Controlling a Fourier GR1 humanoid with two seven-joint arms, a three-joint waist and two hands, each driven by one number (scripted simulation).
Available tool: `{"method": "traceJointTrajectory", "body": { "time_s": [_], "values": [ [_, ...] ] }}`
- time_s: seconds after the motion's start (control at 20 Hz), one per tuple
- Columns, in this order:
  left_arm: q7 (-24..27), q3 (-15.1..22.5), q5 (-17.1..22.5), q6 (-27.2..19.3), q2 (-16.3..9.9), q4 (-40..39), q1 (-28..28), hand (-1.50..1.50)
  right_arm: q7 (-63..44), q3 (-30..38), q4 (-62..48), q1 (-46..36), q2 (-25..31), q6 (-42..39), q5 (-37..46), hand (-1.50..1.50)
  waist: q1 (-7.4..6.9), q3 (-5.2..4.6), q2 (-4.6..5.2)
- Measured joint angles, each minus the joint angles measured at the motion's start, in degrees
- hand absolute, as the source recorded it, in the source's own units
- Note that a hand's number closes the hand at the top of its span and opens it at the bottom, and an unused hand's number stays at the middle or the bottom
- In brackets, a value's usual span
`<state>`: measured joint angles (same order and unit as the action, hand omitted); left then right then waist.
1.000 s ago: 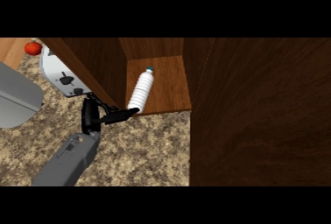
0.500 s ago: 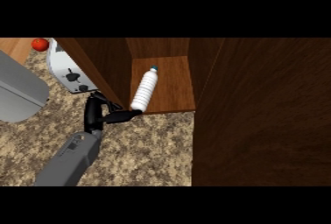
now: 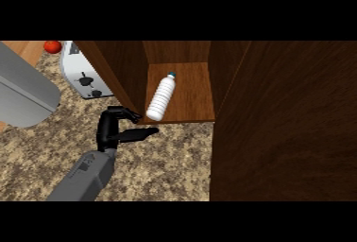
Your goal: Pick up the bottled water, place it into the cabinet and close the cabinet
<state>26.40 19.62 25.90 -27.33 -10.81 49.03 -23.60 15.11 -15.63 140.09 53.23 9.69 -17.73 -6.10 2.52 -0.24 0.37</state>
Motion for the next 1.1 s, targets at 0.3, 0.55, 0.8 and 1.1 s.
{"method": "traceJointTrajectory", "body": {
  "time_s": [0.3, 0.55, 0.8, 1.1],
  "values": [
    [2.6, 1.0, 2.9, 6.3, 2.8, 5.5, 2.9, -1.50, -0.3, -0.7, 0.0, 0.1, -0.6, 0.8, 0.3, -1.50, -0.69, 0.07, -0.34],
    [3.5, 4.8, 3.1, 11.0, 7.7, 14.2, -0.9, -1.50, -0.5, -1.2, 0.6, 1.6, -0.8, 1.8, 1.2, -1.50, -1.05, 0.15, -0.77],
    [1.1, 8.3, 2.8, 13.3, 7.6, 24.4, 2.9, 1.50, 0.0, -0.7, 1.2, 1.7, 1.3, 0.4, 2.2, -1.50, -2.05, 0.21, -0.78],
    [-1.2, 9.8, 3.8, 15.8, 4.1, 32.9, 10.1, 1.50, -0.5, -3.3, 2.2, 2.2, 6.3, -3.6, 4.9, 1.50, -2.64, 0.16, -0.80]
  ]
}}
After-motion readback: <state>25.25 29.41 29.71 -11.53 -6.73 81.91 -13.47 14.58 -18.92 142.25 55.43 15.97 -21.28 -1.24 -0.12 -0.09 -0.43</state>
